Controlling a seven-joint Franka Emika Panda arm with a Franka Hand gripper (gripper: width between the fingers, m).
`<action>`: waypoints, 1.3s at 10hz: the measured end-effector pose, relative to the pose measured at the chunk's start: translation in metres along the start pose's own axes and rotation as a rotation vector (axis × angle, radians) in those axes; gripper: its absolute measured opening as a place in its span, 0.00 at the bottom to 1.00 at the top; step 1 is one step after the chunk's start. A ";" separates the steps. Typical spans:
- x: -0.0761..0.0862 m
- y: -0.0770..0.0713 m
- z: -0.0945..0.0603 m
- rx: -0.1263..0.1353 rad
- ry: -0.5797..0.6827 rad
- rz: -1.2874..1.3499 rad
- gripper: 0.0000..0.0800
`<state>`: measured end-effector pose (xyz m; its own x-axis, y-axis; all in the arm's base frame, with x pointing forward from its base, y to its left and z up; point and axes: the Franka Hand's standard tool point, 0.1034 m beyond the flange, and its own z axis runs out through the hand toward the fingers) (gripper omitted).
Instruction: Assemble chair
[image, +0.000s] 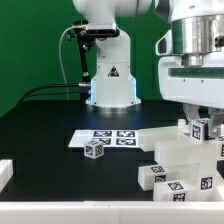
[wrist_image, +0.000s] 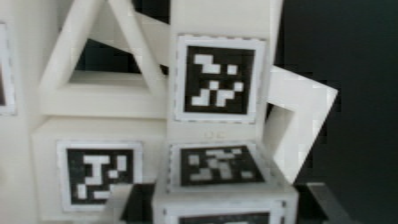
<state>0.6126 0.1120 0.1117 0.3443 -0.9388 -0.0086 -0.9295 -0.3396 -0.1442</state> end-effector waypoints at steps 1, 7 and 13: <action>0.000 0.000 0.000 0.000 -0.001 0.000 0.42; 0.028 0.005 -0.027 0.039 -0.009 -0.096 0.81; 0.038 0.011 -0.029 0.042 -0.012 -0.160 0.81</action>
Offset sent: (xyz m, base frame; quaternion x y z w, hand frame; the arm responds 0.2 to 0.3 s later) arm -0.0055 -0.0139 0.0021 0.0110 -0.0090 -0.0124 0.9998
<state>0.6119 0.0707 0.1382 0.4889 -0.8723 0.0063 -0.8566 -0.4814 -0.1858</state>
